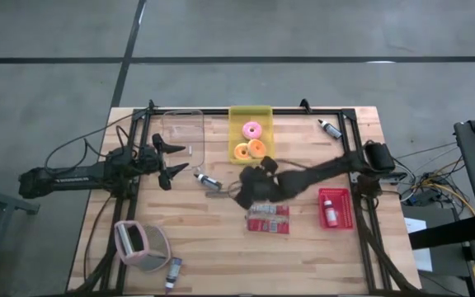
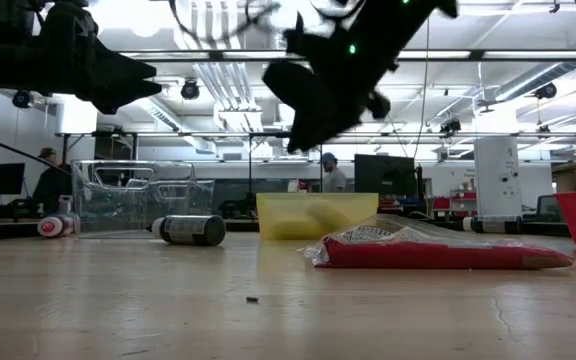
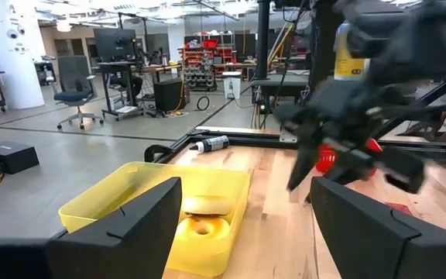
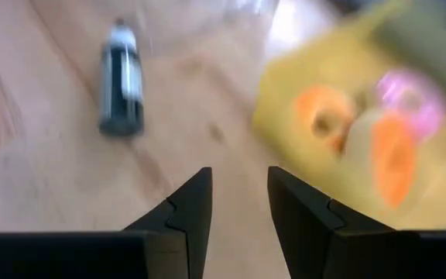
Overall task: Pick & Place Food Item
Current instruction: Put the left black food coloring bottle into the red bin
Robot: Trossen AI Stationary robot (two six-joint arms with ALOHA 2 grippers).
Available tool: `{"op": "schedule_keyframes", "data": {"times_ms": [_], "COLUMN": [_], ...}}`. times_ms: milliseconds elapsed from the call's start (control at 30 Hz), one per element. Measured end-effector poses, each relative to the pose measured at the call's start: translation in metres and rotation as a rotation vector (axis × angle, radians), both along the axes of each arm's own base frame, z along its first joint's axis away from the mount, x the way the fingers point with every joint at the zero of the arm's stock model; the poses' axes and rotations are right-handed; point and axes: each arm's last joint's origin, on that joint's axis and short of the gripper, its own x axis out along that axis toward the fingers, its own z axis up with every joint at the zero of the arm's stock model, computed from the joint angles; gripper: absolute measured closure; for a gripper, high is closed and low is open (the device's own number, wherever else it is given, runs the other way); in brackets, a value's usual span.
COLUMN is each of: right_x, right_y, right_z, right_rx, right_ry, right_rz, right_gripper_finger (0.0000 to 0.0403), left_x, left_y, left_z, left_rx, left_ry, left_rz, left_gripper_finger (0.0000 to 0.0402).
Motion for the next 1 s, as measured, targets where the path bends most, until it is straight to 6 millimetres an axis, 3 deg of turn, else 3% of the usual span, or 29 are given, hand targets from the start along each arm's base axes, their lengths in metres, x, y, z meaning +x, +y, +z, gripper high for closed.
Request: {"op": "schedule_keyframes", "data": {"times_ms": [133,233,533,700,1000], "right_x": [-0.001,0.0,-0.002,-0.014,-0.013], "right_y": [0.032,0.041,0.031,0.028,0.017], "right_z": [0.002,0.0,-0.024,-0.039,-0.075], "right_rx": [-0.189,-0.21,-0.098,-0.195,-0.219], "right_ry": [-0.106,-0.155,-0.289,-0.427,-0.512], "right_rz": [0.008,0.059,0.249,0.327,0.303], "right_gripper_finger": [0.028,0.028,0.028,0.028,0.028], "left_x": [0.0,0.0,0.001,0.001,0.001], "left_y": [0.0,0.0,0.0,0.0,0.0], "left_z": [0.0,-0.001,-0.001,-0.001,-0.001], "left_rx": [0.0,-0.001,-0.001,-0.001,-0.001], "left_ry": [0.002,0.007,0.006,0.007,0.007], "left_rz": [0.002,0.002,0.002,0.002,0.002], "left_gripper_finger": [0.0111,0.0112,0.0112,0.0111,0.011]}}
